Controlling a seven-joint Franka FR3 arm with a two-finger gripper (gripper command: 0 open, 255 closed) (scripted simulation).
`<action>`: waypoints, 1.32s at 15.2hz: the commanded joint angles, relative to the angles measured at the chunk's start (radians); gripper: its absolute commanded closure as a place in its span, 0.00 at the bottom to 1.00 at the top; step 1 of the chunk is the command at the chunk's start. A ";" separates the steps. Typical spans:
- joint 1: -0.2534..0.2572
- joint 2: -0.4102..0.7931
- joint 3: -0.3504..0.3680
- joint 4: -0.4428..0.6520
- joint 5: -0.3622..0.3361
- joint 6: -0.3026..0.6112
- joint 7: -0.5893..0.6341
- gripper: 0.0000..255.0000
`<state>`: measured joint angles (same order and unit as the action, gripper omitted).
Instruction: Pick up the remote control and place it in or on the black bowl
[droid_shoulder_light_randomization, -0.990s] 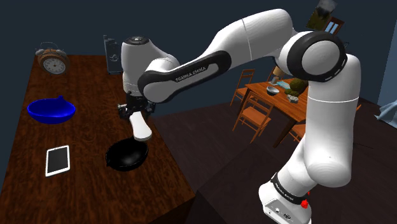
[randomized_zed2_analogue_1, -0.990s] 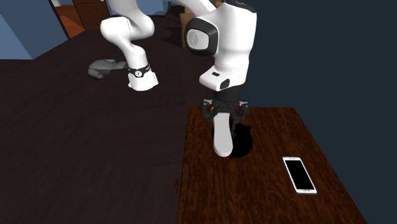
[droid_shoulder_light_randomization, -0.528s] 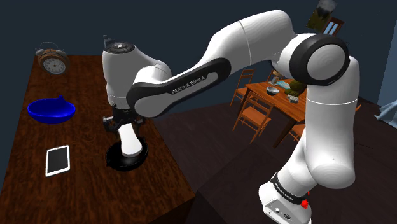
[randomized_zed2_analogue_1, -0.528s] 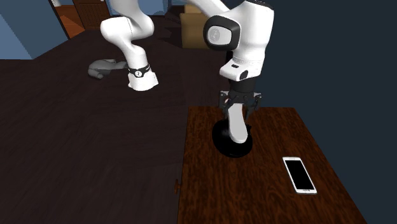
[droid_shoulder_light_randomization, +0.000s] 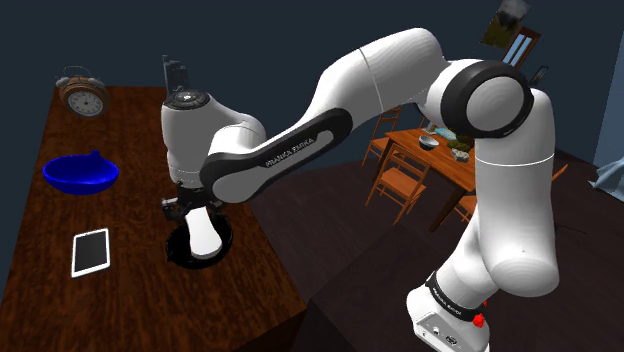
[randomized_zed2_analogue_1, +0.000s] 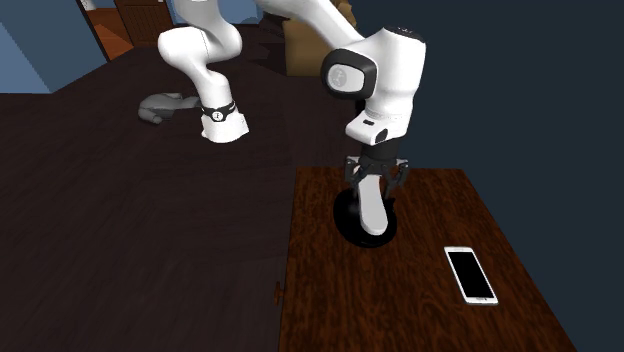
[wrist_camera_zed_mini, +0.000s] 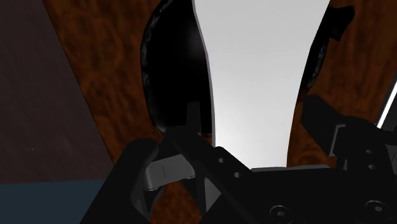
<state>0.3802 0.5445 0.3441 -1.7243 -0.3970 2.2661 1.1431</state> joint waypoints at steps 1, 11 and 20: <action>0.002 0.015 -0.006 -0.007 -0.009 0.022 0.007 1.00; 0.009 0.049 -0.018 -0.012 -0.027 0.059 0.022 1.00; 0.006 0.026 -0.010 -0.013 -0.017 0.038 0.016 0.00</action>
<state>0.3880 0.5853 0.3296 -1.7323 -0.4192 2.3131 1.1606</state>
